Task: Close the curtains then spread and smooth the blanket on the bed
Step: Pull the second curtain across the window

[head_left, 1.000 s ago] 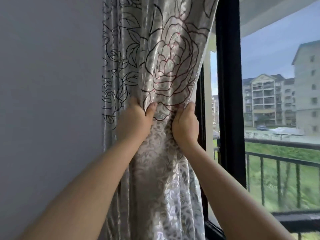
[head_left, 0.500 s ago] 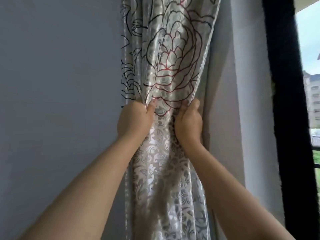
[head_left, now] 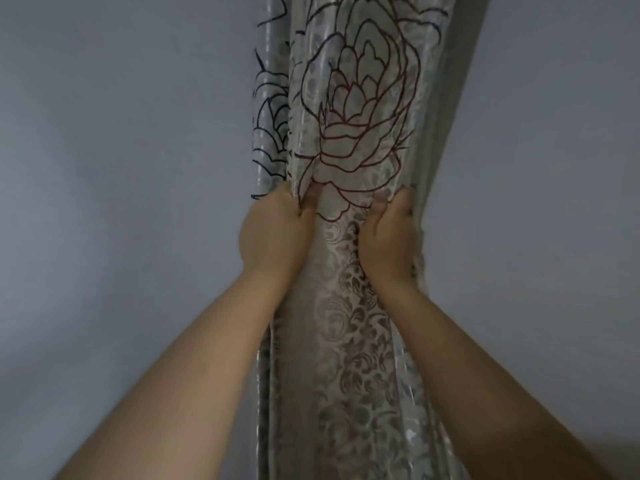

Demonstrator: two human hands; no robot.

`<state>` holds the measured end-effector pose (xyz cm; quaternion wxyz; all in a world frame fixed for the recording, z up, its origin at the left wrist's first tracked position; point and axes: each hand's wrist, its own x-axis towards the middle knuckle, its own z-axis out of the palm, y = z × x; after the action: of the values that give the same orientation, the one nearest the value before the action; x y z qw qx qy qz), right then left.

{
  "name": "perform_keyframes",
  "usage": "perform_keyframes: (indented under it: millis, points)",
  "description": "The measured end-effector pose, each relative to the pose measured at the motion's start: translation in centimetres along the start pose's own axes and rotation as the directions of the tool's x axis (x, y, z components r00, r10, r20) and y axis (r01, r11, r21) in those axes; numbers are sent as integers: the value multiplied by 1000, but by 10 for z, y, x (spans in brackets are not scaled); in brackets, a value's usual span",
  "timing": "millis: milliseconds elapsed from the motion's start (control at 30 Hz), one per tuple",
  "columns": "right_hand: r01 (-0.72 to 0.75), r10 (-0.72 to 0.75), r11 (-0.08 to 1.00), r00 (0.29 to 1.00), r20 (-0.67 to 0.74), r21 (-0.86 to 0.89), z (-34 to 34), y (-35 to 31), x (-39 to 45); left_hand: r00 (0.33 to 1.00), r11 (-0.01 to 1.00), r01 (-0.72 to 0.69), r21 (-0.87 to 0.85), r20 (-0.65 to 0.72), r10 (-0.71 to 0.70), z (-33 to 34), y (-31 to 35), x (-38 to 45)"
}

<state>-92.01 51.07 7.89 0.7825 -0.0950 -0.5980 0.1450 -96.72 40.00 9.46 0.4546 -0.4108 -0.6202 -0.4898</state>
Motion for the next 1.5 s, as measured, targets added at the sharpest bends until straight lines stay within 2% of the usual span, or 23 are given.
perform_keyframes:
  millis: [100, 300, 367, 433, 600, 700, 767, 833, 900, 1000, 1133, 1267, 1400, 1500]
  points:
    - [-1, 1, 1000, 1000, 0, -22, 48, 26, -8, 1000, 997, -25, 67, 4, 25, 28, -43, 11]
    - [-12, 27, 988, 995, 94, -155, 133, 67, -42, 993, 915, 5, 404, 105, -51, 70, -124, 23]
    - [-7, 22, 970, 998, 59, -243, 147, 74, -48, 991, 866, -56, 497, 134, -13, 79, -133, 22]
    - [10, 3, 965, 999, 47, -262, 149, 77, -50, 989, 856, -97, 508, 149, 23, 83, -135, 19]
    - [-20, 47, 978, 991, 128, -207, 129, 76, -47, 988, 942, -94, 321, 143, 50, 72, -131, 19]
    - [-53, 113, 975, 955, 273, -218, 107, 67, -40, 987, 987, -18, 157, 161, -7, 59, -121, 15]
    - [-54, 116, 979, 940, 321, -196, 87, 54, -23, 994, 998, 68, -3, 89, -68, 48, -108, 20]
    - [-74, 100, 991, 961, 259, -107, 71, 38, 3, 992, 972, 117, -202, -23, -125, 37, -93, 33]
    - [-82, 90, 995, 988, 125, -65, 59, 20, 34, 992, 955, 53, -292, -92, -84, 32, -78, 53]
    - [-97, 98, 993, 995, 7, -66, 50, 5, 67, 988, 985, -78, -154, -145, 55, 29, -60, 76]
    - [-86, 85, 983, 996, -13, -162, 58, 8, 68, 978, 984, -164, 71, -121, 172, 32, -59, 86]
    - [-61, 60, 975, 998, -13, -214, 96, 12, 54, 976, 974, -181, 135, -96, 195, 30, -85, 91]
    - [-79, 89, 980, 995, 46, -180, 153, 10, 40, 961, 943, -202, 265, -131, 242, 20, -119, 105]
    - [-72, 76, 989, 997, 22, -125, 178, 6, 34, 969, 936, -163, 311, -129, 212, 15, -135, 111]
